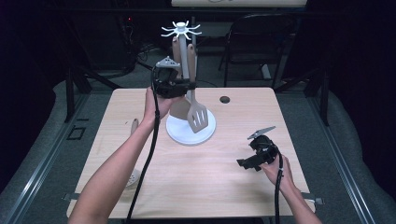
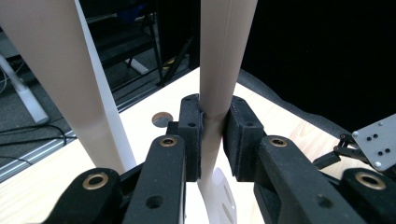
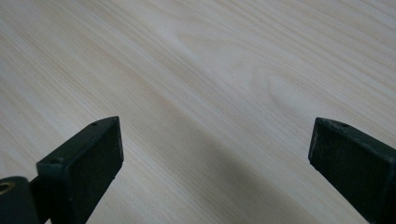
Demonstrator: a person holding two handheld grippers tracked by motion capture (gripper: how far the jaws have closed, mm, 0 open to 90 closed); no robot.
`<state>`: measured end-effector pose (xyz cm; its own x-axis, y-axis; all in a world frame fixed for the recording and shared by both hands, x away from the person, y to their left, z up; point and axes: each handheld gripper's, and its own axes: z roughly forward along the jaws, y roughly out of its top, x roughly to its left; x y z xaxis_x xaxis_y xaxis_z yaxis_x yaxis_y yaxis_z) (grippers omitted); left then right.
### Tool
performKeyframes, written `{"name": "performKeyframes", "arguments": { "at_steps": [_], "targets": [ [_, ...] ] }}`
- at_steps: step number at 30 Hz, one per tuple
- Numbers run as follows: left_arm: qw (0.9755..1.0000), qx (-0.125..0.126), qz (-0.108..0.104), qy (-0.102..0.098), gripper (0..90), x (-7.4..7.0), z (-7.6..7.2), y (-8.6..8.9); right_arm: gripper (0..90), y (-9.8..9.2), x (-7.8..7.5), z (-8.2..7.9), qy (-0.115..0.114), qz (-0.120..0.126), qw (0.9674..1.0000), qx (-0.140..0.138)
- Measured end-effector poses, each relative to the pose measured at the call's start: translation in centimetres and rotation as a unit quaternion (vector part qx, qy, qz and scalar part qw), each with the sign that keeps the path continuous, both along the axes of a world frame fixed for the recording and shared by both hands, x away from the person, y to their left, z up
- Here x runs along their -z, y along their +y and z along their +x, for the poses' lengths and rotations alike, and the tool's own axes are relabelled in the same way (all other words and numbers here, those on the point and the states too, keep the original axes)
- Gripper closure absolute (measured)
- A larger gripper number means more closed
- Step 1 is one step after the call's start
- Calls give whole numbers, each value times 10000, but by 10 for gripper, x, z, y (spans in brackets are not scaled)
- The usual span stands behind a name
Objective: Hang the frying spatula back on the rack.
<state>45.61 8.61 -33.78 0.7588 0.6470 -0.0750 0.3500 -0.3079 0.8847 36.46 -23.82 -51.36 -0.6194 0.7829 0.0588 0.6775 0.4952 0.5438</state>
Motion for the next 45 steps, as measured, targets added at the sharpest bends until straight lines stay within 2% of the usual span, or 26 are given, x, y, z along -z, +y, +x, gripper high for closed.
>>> {"name": "performKeyframes", "arguments": {
  "at_steps": [25, 28, 29, 30, 31, 37, 41, 45],
  "targets": [
    [9999, -82, -84, 113, 780, -11, 18, -2, 27, 1, 1, 0, 30, 13, 10000, -25],
    [9998, -103, -94, 155, 780, -11, 20, -2, 27, 2, 1, 0, 24, -31, 10000, -15],
    [9997, -117, -109, 176, 780, -10, 21, -2, 27, 1, 0, 0, 30, -147, 9999, -50],
    [9997, -133, -105, 197, 780, -10, 22, -1, 27, 1, 0, 0, 30, -150, 9999, -52],
    [9996, -153, -111, 210, 779, -10, 23, -1, 27, 1, 2, 0, 12, -31, 10000, -42],
    [9991, -289, -101, 278, 779, -6, 26, 1, 27, 2, 2, 0, 60, -19, 9999, -84],
    [9989, -399, -56, 219, 778, -6, 25, -1, 27, 2, 3, 0, 51, -28, 9999, -89],
    [9982, -583, 150, 23, 778, -6, 23, -4, 27, 2, 2, 0, 83, -36, 9999, -78]
  ]
}}
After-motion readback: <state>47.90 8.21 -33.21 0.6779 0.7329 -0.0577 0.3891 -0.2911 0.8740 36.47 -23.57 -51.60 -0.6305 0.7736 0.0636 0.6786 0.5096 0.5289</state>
